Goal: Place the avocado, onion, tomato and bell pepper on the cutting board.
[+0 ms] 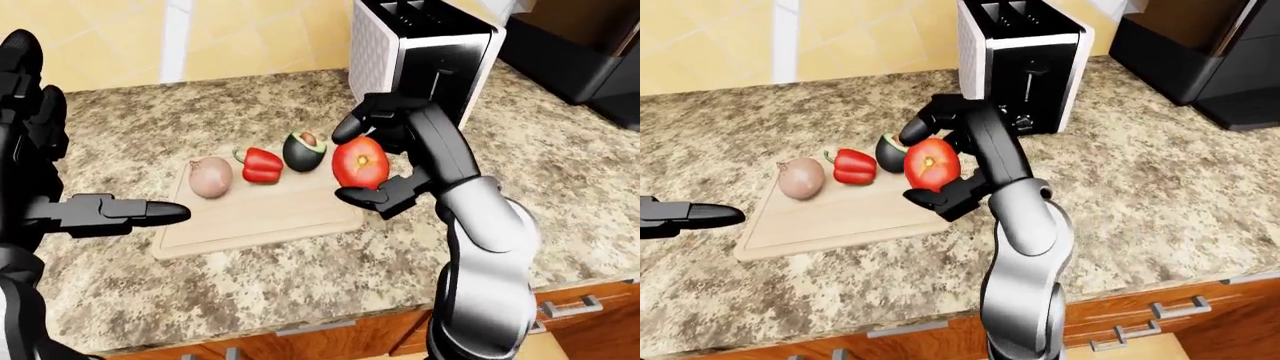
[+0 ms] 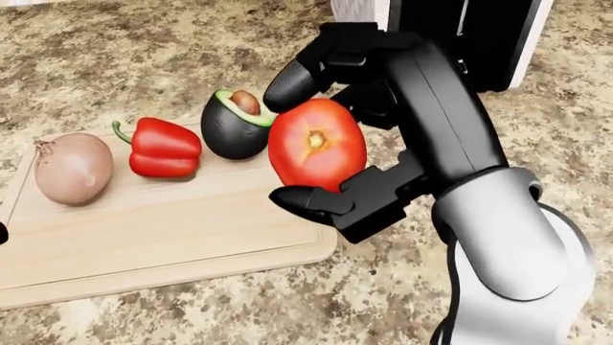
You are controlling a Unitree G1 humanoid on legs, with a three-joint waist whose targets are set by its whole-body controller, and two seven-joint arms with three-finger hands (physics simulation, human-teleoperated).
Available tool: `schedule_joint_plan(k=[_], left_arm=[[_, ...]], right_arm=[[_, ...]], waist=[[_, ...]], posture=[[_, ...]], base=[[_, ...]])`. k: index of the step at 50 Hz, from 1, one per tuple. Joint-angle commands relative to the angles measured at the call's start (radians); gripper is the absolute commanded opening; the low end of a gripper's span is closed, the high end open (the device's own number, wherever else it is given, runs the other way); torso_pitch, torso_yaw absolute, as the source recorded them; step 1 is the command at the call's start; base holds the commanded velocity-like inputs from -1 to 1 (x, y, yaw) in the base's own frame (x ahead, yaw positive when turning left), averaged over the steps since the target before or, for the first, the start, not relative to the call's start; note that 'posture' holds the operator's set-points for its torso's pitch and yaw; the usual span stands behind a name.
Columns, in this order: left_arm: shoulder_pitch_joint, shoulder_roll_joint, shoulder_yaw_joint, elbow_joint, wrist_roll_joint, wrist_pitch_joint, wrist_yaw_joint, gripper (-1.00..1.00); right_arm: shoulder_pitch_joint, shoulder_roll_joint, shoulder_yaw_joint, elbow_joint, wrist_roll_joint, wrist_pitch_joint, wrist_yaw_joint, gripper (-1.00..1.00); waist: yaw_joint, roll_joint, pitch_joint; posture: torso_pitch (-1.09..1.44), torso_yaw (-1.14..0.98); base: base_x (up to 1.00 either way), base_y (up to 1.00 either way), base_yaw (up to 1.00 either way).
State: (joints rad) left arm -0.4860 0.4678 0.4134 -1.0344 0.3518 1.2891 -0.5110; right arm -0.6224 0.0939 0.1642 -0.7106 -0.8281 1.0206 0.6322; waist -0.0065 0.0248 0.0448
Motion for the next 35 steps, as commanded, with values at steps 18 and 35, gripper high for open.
schedule_joint_plan(k=[18, 35], left_arm=[[-0.049, 0.044, -0.016, -0.013, 0.005, 0.012, 0.018, 1.0], [-0.016, 0.031, 0.001, -0.013, -0.021, -0.017, 0.034, 1.0]], right_arm=[[0.085, 0.111, 0.077, -0.018, 0.024, -0.116, -0.253, -0.55], [0.194, 0.15, 0.109, 0.038, 0.087, -0.222, -0.395, -0.55]], waist=[[0.0, 0.009, -0.02], [0.0, 0.011, -0.023]], posture=[[0.0, 0.0], [0.0, 0.0]], base=[[0.0, 0.0, 0.0], [0.0, 0.0, 0.0]])
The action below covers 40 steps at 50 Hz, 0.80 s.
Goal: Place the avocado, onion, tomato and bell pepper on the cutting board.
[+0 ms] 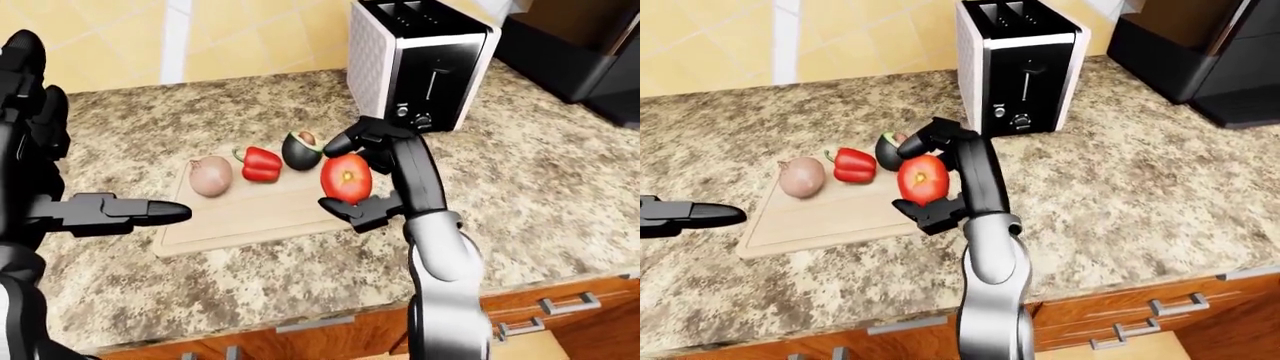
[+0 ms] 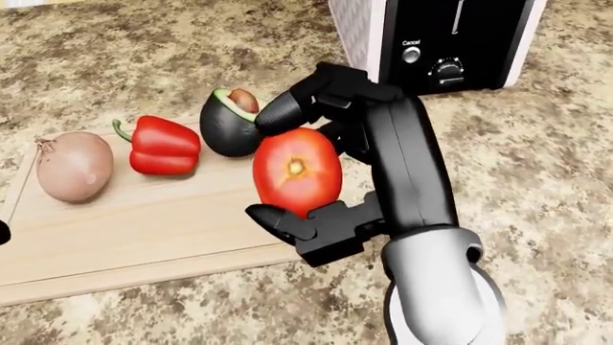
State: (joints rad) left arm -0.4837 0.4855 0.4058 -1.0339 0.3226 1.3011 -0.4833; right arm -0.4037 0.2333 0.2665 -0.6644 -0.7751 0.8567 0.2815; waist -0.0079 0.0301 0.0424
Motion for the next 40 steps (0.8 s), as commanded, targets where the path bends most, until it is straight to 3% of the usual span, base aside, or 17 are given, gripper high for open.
schedule_joint_plan(k=[1, 23, 40], left_arm=[[-0.018, 0.012, 0.01, -0.013, 0.008, -0.03, 0.008, 1.0], [-0.014, 0.019, 0.011, -0.013, -0.011, -0.031, 0.019, 1.0], [-0.008, 0.015, 0.018, -0.013, -0.015, -0.036, 0.02, 1.0]], right_arm=[[-0.032, 0.008, 0.002, 0.017, 0.048, -0.076, -0.067, -0.55], [-0.081, 0.0, -0.008, 0.161, 0.125, -0.13, -0.161, -0.51], [-0.01, -0.016, -0.003, 0.202, 0.155, -0.183, -0.192, -0.2]], waist=[[0.001, 0.007, -0.021], [0.005, 0.004, -0.026], [0.005, 0.002, -0.028]], posture=[[0.0, 0.0], [0.0, 0.0], [0.0, 0.0]], base=[[0.0, 0.0, 0.0], [0.0, 0.0, 0.0], [0.0, 0.0, 0.0]])
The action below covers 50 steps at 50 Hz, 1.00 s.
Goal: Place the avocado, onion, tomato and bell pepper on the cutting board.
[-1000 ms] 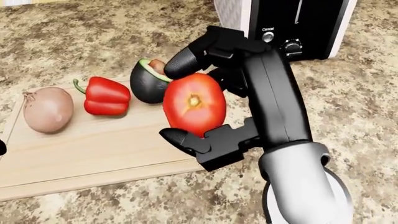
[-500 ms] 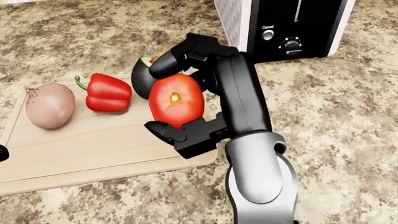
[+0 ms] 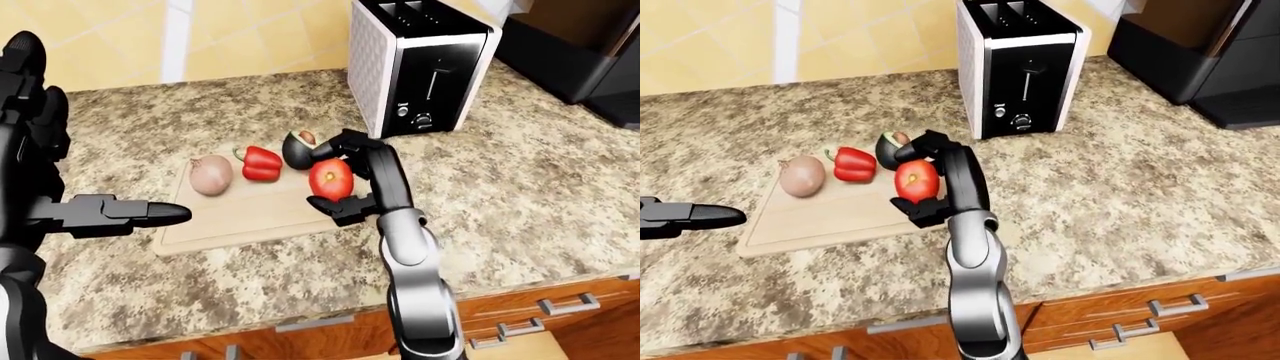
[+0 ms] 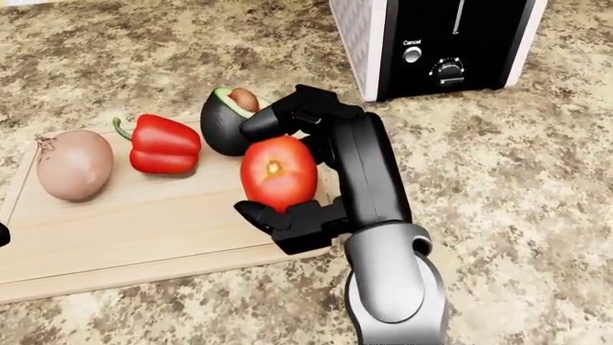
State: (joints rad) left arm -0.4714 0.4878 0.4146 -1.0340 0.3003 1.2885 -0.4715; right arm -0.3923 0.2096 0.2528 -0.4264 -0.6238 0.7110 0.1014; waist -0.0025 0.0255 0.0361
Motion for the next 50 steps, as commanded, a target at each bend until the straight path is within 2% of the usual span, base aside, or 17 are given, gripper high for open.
schedule_joint_plan(k=[1, 23, 39, 44, 50], left_arm=[[-0.018, 0.012, 0.007, -0.013, 0.008, -0.027, 0.011, 1.0], [-0.019, 0.016, 0.004, -0.013, 0.003, -0.023, 0.02, 1.0], [-0.019, 0.022, 0.014, -0.013, 0.003, -0.025, 0.01, 1.0], [-0.015, 0.019, 0.012, -0.013, 0.006, -0.029, 0.012, 1.0], [-0.015, 0.02, 0.01, -0.013, 0.002, -0.026, 0.018, 1.0]], right_arm=[[-0.017, 0.007, 0.012, -0.032, 0.008, -0.043, -0.017, -0.2], [0.019, 0.002, 0.033, -0.04, 0.013, -0.048, -0.007, 0.1], [0.02, 0.001, 0.037, -0.067, -0.004, -0.026, 0.015, 0.11], [0.028, 0.004, 0.049, -0.094, -0.022, -0.008, 0.028, 0.24], [0.03, 0.004, 0.054, -0.117, -0.04, 0.008, 0.044, 0.24]], waist=[[0.0, 0.006, -0.021], [0.0, 0.005, -0.021], [0.0, 0.006, -0.02], [0.0, 0.005, -0.02], [0.0, 0.005, -0.02]], posture=[[0.0, 0.0], [0.0, 0.0], [0.0, 0.0], [0.0, 0.0], [0.0, 0.0]], base=[[0.0, 0.0, 0.0], [0.0, 0.0, 0.0], [0.0, 0.0, 0.0], [0.0, 0.0, 0.0], [0.0, 0.0, 0.0]])
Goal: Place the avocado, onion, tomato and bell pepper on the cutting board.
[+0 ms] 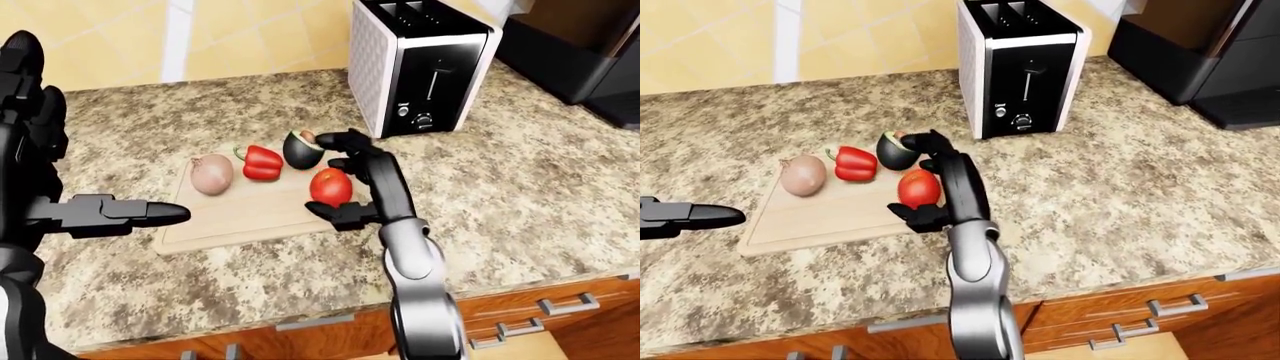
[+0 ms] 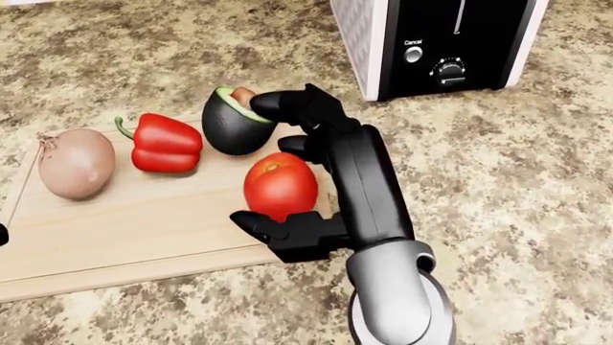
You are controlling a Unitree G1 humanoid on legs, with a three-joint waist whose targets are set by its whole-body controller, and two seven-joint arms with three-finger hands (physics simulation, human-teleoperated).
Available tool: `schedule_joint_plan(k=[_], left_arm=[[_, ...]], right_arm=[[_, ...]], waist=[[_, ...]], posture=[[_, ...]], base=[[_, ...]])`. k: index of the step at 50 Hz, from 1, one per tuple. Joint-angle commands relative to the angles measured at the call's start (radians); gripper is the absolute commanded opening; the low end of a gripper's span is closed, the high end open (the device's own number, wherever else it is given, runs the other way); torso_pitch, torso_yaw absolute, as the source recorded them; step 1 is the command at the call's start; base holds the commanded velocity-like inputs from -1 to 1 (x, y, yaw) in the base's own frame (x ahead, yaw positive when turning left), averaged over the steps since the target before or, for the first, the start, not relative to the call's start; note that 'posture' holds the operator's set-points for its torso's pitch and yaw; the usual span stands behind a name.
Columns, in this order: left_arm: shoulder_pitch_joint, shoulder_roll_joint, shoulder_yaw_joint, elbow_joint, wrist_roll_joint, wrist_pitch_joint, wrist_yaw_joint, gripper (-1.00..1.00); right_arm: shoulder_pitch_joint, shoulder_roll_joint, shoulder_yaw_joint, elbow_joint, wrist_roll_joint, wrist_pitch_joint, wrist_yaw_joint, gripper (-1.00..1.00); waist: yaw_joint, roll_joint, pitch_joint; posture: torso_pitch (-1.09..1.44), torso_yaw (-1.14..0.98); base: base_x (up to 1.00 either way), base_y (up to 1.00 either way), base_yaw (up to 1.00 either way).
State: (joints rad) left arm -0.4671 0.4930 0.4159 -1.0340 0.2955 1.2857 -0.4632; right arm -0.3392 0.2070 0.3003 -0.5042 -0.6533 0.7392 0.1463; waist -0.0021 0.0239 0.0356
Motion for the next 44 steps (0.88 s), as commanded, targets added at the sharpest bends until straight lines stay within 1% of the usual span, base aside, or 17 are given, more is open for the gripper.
schedule_joint_plan(k=[1, 6, 7, 10, 15, 20, 24, 26, 28, 30, 32, 34, 37, 39, 42, 43, 44], left_arm=[[-0.02, 0.016, 0.008, -0.013, 0.006, -0.023, 0.011, 1.0], [-0.021, 0.016, 0.005, -0.012, 0.0, -0.022, 0.02, 1.0], [-0.021, 0.018, 0.004, -0.011, -0.001, -0.022, 0.021, 1.0], [-0.021, 0.019, 0.005, -0.013, -0.005, -0.021, 0.023, 1.0], [-0.033, 0.026, 0.003, -0.008, -0.011, -0.013, 0.027, 1.0], [-0.047, 0.037, -0.001, 0.001, -0.016, -0.006, 0.03, 1.0], [-0.054, 0.047, 0.003, 0.001, -0.021, 0.002, 0.029, 1.0], [-0.06, 0.049, 0.002, 0.0, -0.024, 0.007, 0.031, 1.0], [-0.057, 0.051, 0.005, -0.004, -0.026, 0.01, 0.029, 1.0], [-0.055, 0.052, 0.01, -0.008, -0.029, 0.01, 0.027, 1.0], [-0.055, 0.056, 0.022, -0.011, -0.033, 0.017, 0.023, 1.0], [-0.052, 0.058, 0.027, -0.013, -0.035, 0.019, 0.021, 1.0], [-0.051, 0.053, 0.026, -0.013, -0.037, 0.017, 0.028, 1.0], [-0.052, 0.051, 0.024, -0.012, -0.04, 0.016, 0.034, 1.0], [-0.059, 0.061, 0.028, -0.013, -0.044, 0.027, 0.031, 1.0], [-0.059, 0.067, 0.035, -0.013, -0.044, 0.032, 0.026, 1.0], [-0.061, 0.068, 0.039, -0.013, -0.045, 0.032, 0.022, 1.0]], right_arm=[[-0.024, 0.005, 0.004, -0.044, -0.013, -0.017, 0.003, 0.25], [-0.027, 0.001, -0.001, -0.066, -0.026, -0.002, 0.02, 0.29], [-0.029, 0.0, 0.001, -0.072, -0.031, 0.004, 0.024, 0.35], [-0.031, -0.001, -0.001, -0.083, -0.04, 0.011, 0.032, 0.35], [-0.058, -0.002, -0.011, -0.112, -0.065, 0.044, 0.061, 0.4], [-0.067, -0.009, -0.009, -0.167, -0.103, 0.087, 0.113, 0.58], [-0.083, -0.009, -0.006, -0.21, -0.141, 0.12, 0.162, 0.81], [-0.088, -0.009, 0.001, -0.237, -0.168, 0.144, 0.189, 0.86], [-0.101, -0.008, 0.018, -0.284, -0.221, 0.183, 0.24, 0.98], [-0.098, -0.005, 0.028, -0.317, -0.264, 0.196, 0.282, 1.0], [-0.102, -0.007, 0.019, -0.357, -0.306, 0.207, 0.337, 1.0], [-0.131, -0.012, -0.007, -0.397, -0.355, 0.231, 0.402, 1.0], [-0.158, -0.022, -0.045, -0.428, -0.402, 0.238, 0.462, 1.0], [-0.199, -0.024, -0.072, -0.441, -0.434, 0.254, 0.492, 1.0], [-0.225, -0.051, -0.128, -0.454, -0.438, 0.258, 0.503, 1.0], [-0.237, -0.061, -0.14, -0.46, -0.441, 0.272, 0.514, 1.0], [-0.241, -0.07, -0.14, -0.465, -0.447, 0.277, 0.521, 1.0]], waist=[[0.0, 0.007, -0.02], [0.0, 0.007, -0.02], [0.0, 0.007, -0.02], [0.0, 0.007, -0.02], [-0.001, 0.007, -0.019], [0.0, 0.007, -0.018], [-0.001, 0.007, -0.017], [-0.001, 0.007, -0.016], [-0.001, 0.008, -0.015], [-0.001, 0.008, -0.014], [-0.002, 0.009, -0.012], [-0.002, 0.009, -0.011], [-0.003, 0.009, -0.009], [-0.003, 0.009, -0.009], [-0.004, 0.01, -0.008], [-0.004, 0.01, -0.008], [-0.004, 0.009, -0.008]], posture=[[0.0, 0.0], [0.0, 0.0], [0.0, 0.0], [0.0, 0.0], [0.0, 0.0], [0.0, 0.0], [0.0, 0.0], [0.0, 0.0], [0.0, 0.0], [0.0, 0.0], [0.0, 0.0], [0.0, 0.0], [0.0, 0.0], [0.0, 0.0], [0.0, 0.0], [0.0, 0.0], [0.0, 0.0]], base=[[0.0, 0.0, 0.0], [0.0, 0.0, 0.0], [0.0, 0.0, 0.0], [0.0, 0.0, 0.0], [0.0, 0.0, 0.0], [0.0, 0.0, 0.0], [0.0, 0.0, 0.0], [0.0, 0.0, 0.0], [0.0, 0.0, 0.0], [0.0, 0.0, 0.0], [0.0, 0.0, 0.0], [0.0, 0.0, 0.0], [0.0, 0.0, 0.0], [0.0, 0.0, 0.0], [0.0, 0.0, 0.0], [0.0, 0.0, 0.0], [0.0, 0.0, 0.0]])
